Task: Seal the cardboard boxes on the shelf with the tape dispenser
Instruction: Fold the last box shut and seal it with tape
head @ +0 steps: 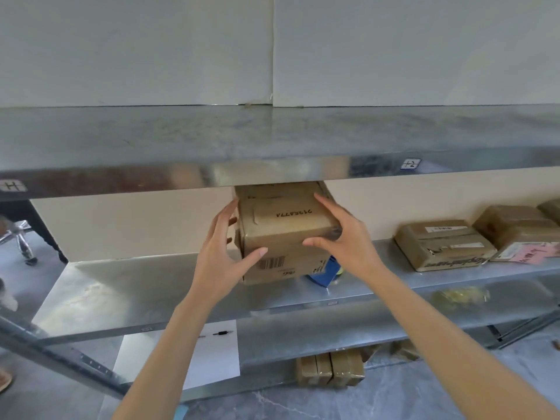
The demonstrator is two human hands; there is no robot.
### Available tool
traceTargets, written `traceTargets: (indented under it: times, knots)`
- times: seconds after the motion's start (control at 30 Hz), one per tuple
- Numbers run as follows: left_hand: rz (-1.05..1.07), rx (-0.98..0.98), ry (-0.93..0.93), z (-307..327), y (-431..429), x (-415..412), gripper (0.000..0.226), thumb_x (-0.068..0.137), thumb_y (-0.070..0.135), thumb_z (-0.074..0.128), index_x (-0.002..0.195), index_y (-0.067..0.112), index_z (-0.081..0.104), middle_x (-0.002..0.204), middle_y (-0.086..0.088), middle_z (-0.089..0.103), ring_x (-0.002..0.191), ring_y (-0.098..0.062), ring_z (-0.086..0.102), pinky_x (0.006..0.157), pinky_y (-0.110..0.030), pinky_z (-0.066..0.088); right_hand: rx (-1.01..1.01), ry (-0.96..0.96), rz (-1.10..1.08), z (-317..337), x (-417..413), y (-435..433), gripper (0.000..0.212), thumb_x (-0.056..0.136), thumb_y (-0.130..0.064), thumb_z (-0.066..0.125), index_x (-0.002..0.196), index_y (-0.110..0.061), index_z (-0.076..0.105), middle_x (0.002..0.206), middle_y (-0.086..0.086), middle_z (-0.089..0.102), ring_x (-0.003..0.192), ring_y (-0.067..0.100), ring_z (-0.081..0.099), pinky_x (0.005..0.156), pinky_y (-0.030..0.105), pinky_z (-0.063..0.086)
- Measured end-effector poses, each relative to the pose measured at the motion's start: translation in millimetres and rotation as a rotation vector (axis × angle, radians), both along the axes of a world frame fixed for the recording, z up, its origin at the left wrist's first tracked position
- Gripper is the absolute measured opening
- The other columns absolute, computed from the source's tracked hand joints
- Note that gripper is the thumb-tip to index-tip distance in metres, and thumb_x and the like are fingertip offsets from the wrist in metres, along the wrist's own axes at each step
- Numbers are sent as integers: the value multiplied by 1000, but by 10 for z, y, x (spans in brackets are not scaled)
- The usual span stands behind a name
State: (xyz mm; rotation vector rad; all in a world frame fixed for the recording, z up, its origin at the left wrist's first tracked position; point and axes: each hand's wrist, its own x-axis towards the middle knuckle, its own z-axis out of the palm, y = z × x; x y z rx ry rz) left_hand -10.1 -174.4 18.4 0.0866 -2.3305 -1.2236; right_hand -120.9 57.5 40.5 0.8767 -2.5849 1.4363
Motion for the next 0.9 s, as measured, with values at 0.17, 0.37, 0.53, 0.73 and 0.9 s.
traceTargets:
  times: [0.17, 0.37, 0.53, 0.73, 0.9]
  knots:
    - [-31, -145, -48, 45, 537, -247, 85, 84, 39, 77, 152, 41, 26, 150, 26, 35, 135, 0, 41, 106, -28, 37, -6, -10, -82, 80, -292, 796, 90, 68, -35, 86, 146, -40, 41, 133, -22, 48, 120, -5, 43, 99, 8, 35]
    - [76, -372, -94, -80, 1199, -649, 69, 93, 50, 61, 152, 27, 36, 157, 9, 38, 140, -16, 38, 110, -36, 29, 50, -3, -164, 5, -617, 1804, 90, 69, -34, 85, 145, -45, 40, 137, -12, 52, 125, 10, 49, 109, 42, 44]
    - [137, -421, -183, -250, 1662, -825, 67, 93, 48, 62, 151, 26, 37, 157, 8, 39, 139, -19, 41, 110, -37, 31, 200, 27, -185, -194, -861, 2301, 92, 71, -35, 85, 148, -45, 35, 143, -2, 49, 127, 21, 49, 103, 43, 47]
    - [202, -381, -261, -337, 1997, -783, 65, 95, 45, 61, 152, 25, 37, 157, 7, 38, 142, -17, 36, 113, -36, 29, 235, 45, -139, -355, -1031, 2424, 92, 73, -41, 82, 149, -47, 32, 151, 2, 43, 127, 27, 51, 101, 48, 48]
    - [233, -375, -301, -346, 2054, -705, 67, 93, 53, 52, 152, 25, 38, 156, 6, 40, 142, -16, 37, 113, -37, 29, 187, 19, -136, -391, -1126, 2355, 92, 73, -46, 81, 150, -44, 31, 150, 4, 44, 128, 26, 52, 104, 50, 47]
